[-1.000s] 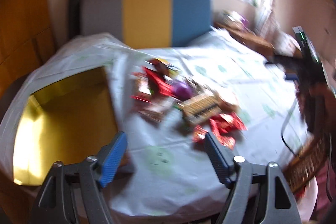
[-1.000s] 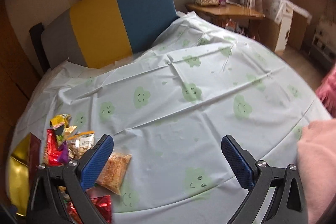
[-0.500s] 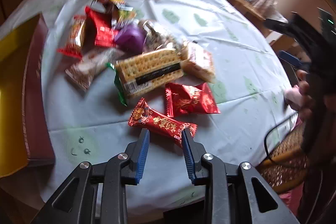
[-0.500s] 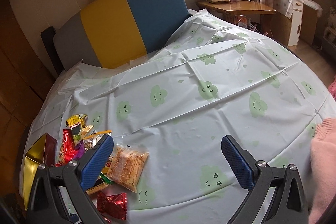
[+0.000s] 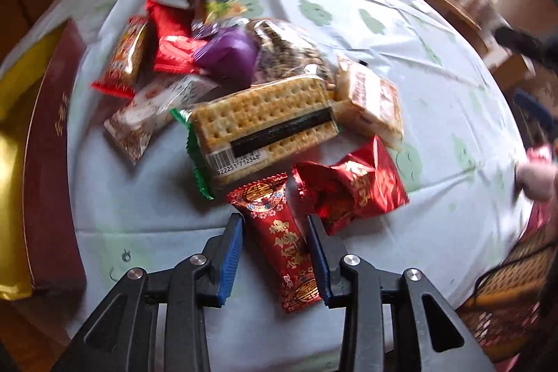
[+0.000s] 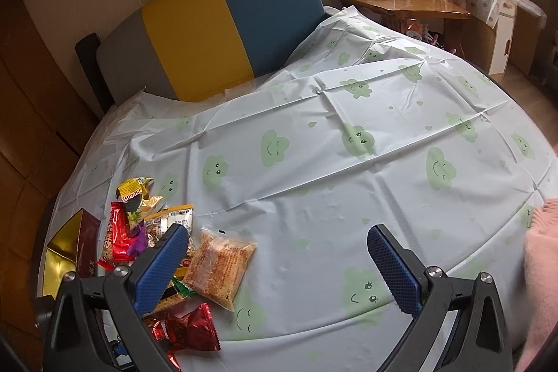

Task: Organize snacks
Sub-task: 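Grasp the red candy packet with the left gripper, then lift the red candy packet with the left gripper while the right gripper grasps the cracker pack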

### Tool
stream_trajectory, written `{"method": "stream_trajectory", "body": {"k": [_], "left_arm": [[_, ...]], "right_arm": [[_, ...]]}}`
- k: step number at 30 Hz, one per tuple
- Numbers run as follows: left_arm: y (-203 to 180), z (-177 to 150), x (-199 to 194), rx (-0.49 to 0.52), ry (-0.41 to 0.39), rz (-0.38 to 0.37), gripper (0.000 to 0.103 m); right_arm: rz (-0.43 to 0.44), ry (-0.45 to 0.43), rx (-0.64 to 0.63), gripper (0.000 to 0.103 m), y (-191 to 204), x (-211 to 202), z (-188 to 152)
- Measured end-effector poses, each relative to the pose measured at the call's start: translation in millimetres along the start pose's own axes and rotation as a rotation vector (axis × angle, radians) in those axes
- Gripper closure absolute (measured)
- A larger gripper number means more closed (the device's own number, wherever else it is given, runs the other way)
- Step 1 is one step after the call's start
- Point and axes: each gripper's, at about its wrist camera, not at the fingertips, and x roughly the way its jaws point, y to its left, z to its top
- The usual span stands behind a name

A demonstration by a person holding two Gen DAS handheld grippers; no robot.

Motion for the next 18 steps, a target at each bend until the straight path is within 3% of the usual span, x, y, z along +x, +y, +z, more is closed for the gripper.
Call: {"method": "stream_trajectory", "body": {"k": [1, 3, 9, 11, 15, 18], "left_arm": [[-0.4, -4.5, -2.5, 0.043, -0.022, -0.015, 0.079], [6.6, -13.9, -8.3, 0.091, -0.049, -0.041, 0.081], [39.4, -31.0, -13.6, 0.119, -0.082, 0.001, 0.079], [52.4, -31.2, -10.4, 0.119, -0.112, -0.027, 0.079], [49.0, -42.8, -12.7, 0.155, -0.180, -0.001, 0.080], [40.5, -50.2, -14.3, 0.187, -0.227, 0.028, 0.080]], "right_arm": [[0.000, 0.001, -0.003, 0.000, 0.2, -0.1, -0.5], [-0.002, -0.001, -0.012, 0.000, 1.2, -0.4, -1.2], [0.011, 0.042, -0.103, 0.000, 17.9, 7.8, -8.1], [0.027, 0.061, -0.154, 0.000, 27.0, 10.8, -12.4], [0.093, 0.129, -0.263, 0.010, 48.8, 19.9, -23.2], [0.124, 0.203, -0.340, 0.011, 64.5, 30.2, -35.1]]}}
